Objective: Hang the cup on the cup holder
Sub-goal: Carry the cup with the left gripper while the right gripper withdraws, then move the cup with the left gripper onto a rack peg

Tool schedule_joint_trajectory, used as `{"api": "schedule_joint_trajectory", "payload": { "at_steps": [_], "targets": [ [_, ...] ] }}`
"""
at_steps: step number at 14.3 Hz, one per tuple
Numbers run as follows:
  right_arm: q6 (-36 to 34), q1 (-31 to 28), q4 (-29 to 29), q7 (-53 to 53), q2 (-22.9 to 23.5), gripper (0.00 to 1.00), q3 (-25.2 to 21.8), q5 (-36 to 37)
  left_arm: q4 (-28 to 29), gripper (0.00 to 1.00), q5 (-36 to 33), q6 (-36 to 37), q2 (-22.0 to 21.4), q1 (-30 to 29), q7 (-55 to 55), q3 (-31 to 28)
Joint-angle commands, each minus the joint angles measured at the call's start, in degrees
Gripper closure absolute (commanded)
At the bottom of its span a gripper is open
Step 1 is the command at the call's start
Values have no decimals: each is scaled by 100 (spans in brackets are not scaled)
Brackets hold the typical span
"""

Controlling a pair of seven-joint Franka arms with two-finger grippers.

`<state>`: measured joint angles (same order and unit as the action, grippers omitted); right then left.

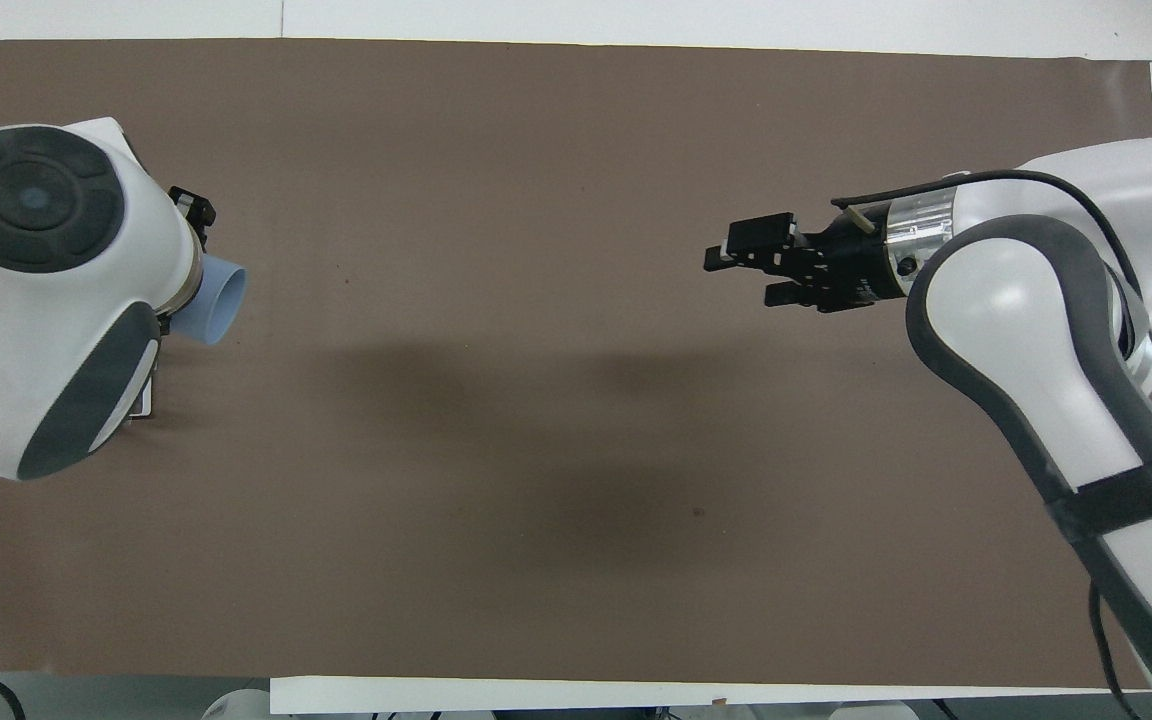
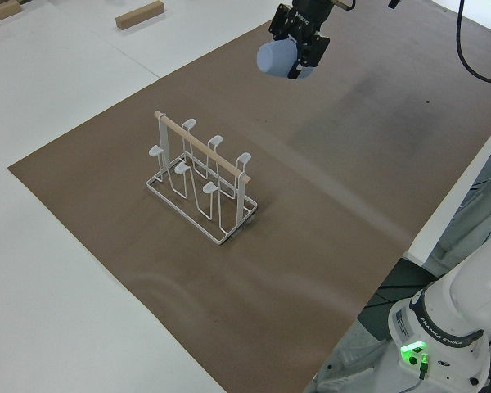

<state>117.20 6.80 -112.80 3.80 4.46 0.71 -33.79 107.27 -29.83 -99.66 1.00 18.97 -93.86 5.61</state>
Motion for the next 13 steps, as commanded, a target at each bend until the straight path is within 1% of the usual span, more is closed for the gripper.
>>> {"api": "schedule_joint_trajectory", "payload": {
  "at_steps": [1,2,3,4,5,6,7,8,9,11,13],
  "targets": [
    [-389,-380,213,-64,-67,1,78,2107,-320,100,-1485,876,732,238,-184,-8],
    [-669,-477,441,-64,-94,1,52,2592,-425,100,-2143,1035,961,238,-499,1],
    [-1089,-626,800,-46,-137,1,43,2806,-495,100,-2698,1271,1276,230,-772,-8],
    [-1598,-740,1248,-29,-164,1,34,2852,-548,100,-3304,1596,1549,212,-1018,-8],
    [-1977,-898,1652,-37,-164,1,-9,2913,-557,100,-3797,1773,1778,168,-1386,-8],
    [-2347,-1082,2057,-46,-164,1,-62,3062,-558,100,-4124,1888,1885,151,-1764,-8],
    [-2742,-1171,2487,-46,-164,1,-62,3220,-540,100,-4292,2002,1930,142,-2003,-8],
    [-3103,-1172,2787,-55,-164,1,-62,3491,-514,100,-4512,2099,2008,124,-2223,-8],
    [-3315,-1146,2860,-46,-199,1,-36,3650,-488,100,-4653,2213,2079,115,-2364,-8],
    [-3614,-1102,2799,-11,-305,1,-1,3722,-400,100,-4829,2285,2114,115,-2584,-16],
    [-3704,-1084,2782,-2,-331,1,51,3722,-277,100,-4970,2337,2132,19,-2725,-16]
  ]
}}
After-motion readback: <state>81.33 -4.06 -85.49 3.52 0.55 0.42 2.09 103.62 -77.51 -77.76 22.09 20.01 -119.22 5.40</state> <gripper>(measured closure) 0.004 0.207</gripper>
